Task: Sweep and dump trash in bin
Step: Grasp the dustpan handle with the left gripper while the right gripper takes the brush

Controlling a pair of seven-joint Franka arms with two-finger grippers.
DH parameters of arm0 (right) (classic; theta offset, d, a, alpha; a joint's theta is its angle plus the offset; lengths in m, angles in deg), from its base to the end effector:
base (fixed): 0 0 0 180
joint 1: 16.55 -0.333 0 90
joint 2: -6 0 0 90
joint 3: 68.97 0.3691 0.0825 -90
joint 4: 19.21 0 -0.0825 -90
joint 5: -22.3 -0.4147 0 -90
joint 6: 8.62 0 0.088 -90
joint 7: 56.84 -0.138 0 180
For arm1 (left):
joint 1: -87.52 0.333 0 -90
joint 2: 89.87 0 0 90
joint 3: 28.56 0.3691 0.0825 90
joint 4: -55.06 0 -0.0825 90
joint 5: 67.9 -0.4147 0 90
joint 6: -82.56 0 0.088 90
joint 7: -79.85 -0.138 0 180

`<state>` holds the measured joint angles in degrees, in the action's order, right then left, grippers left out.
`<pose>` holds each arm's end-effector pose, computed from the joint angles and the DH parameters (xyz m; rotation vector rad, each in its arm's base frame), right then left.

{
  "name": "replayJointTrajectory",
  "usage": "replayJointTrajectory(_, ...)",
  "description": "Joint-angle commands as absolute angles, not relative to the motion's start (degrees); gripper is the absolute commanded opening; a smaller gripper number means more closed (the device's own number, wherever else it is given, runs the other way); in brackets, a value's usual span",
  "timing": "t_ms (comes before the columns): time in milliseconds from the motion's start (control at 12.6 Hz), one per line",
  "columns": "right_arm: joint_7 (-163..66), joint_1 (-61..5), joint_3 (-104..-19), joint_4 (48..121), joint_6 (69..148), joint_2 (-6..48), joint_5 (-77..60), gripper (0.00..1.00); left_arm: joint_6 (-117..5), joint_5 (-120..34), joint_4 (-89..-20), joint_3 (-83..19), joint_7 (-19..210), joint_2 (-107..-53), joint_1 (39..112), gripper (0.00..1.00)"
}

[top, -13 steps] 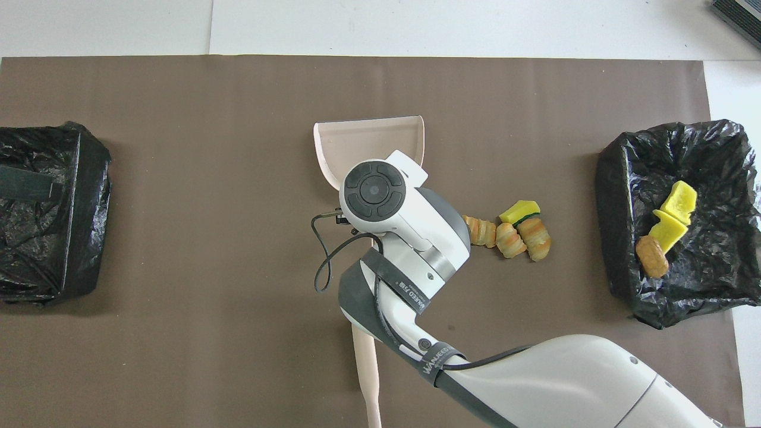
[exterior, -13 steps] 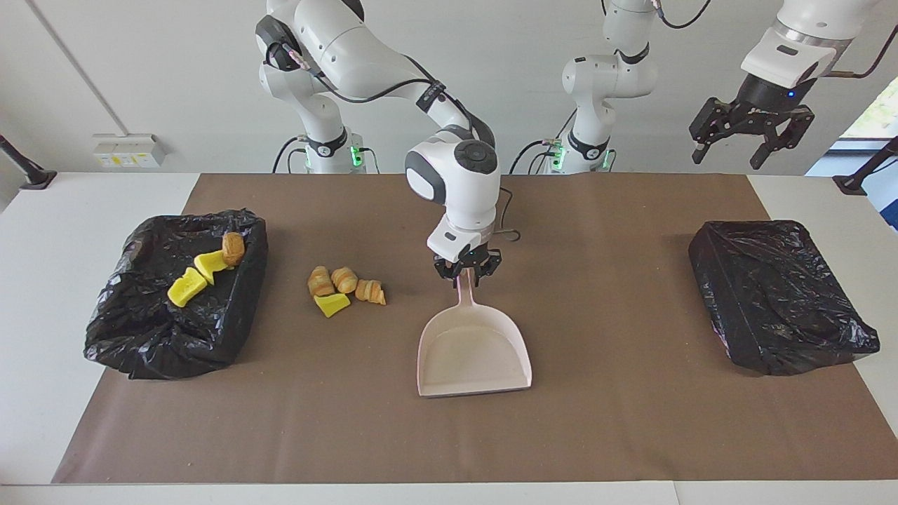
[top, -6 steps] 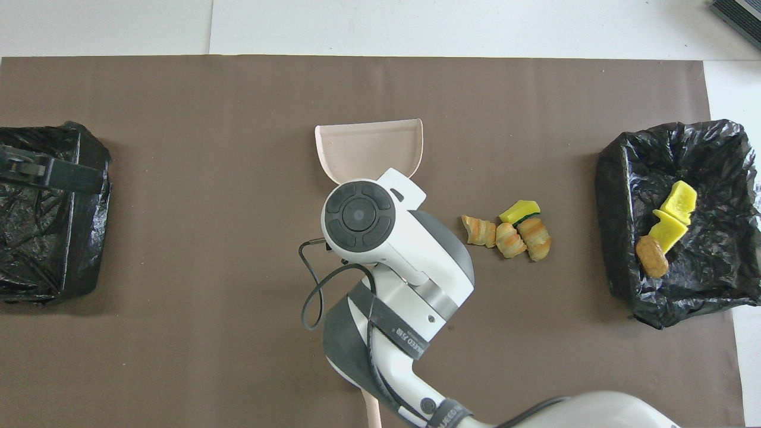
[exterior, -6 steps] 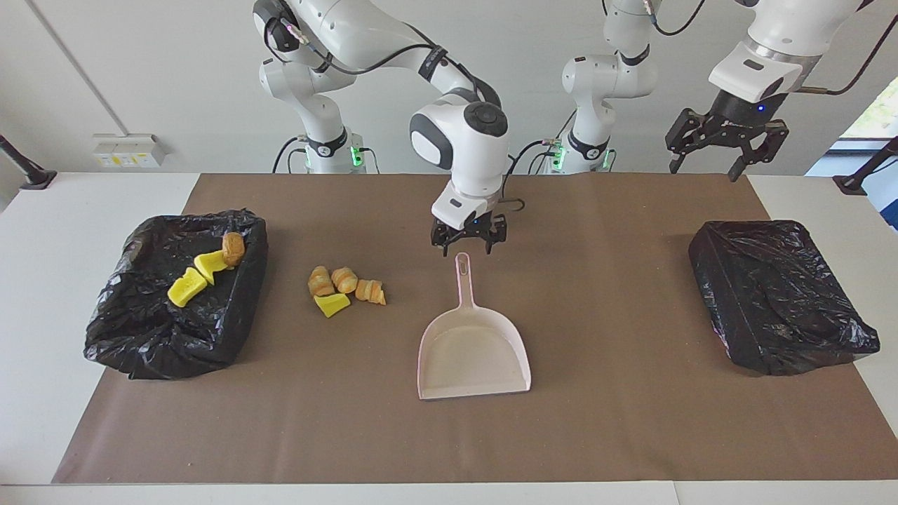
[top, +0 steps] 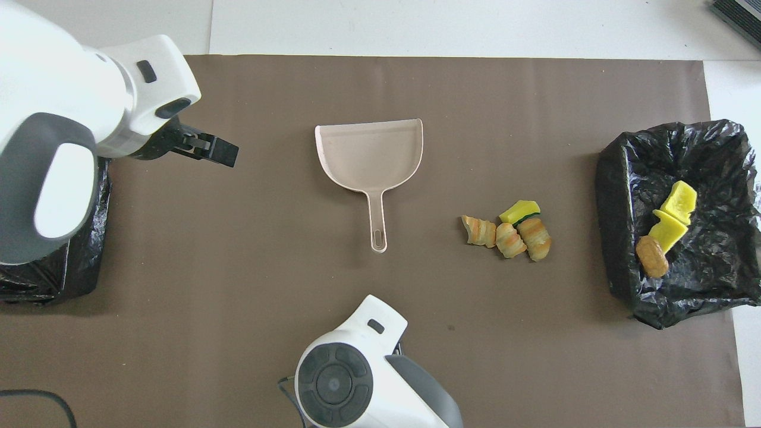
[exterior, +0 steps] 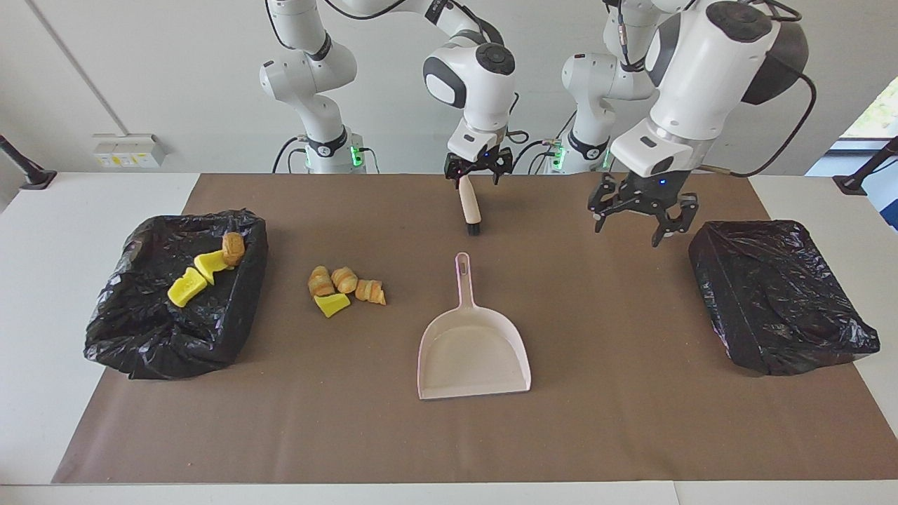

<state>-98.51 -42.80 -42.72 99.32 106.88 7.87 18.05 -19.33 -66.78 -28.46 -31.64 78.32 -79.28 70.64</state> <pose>0.3428 0.4550 0.4177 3.1213 0.2419 -0.1797 0.6341 -0.2292 0.6086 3.0317 -0.5685 0.2002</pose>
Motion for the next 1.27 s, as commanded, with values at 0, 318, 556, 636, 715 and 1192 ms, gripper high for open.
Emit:
replayJointTrajectory(0, -101.6, -48.7, -42.9, 112.5, 114.2, 1.0, 14.0, 1.00, -25.7, -67.8, -34.6, -30.8, 84.2, -79.4, 65.0, 1.00)
replayJointTrajectory(318, -100.5, -50.2, -42.8, 118.6, 114.7, -2.0, 14.0, 1.00, -36.3, -67.9, -39.1, -30.8, 97.5, -73.9, 56.6, 1.00)
replayJointTrajectory(556, -100.2, -50.2, -42.8, 119.4, 117.1, -2.2, 11.5, 1.00, -42.0, -68.0, -41.3, -30.8, 105.9, -69.8, 51.6, 1.00)
replayJointTrajectory(636, -100.4, -50.9, -42.8, 119.6, 117.9, -1.9, 11.3, 1.00, -45.2, -68.0, -42.4, -30.8, 109.0, -68.5, 50.8, 1.00)
replayJointTrajectory(715, -100.9, -51.5, -42.8, 119.8, 118.3, -1.6, 11.1, 1.00, -46.2, -68.2, -42.5, -30.8, 111.9, -66.6, 50.2, 1.00)
replayJointTrajectory(1192, -100.5, -52.8, -42.9, 121.7, 119.3, -1.6, 11.1, 0.12, -49.3, -69.0, -42.8, -30.8, 117.9, -64.8, 50.3, 0.63)
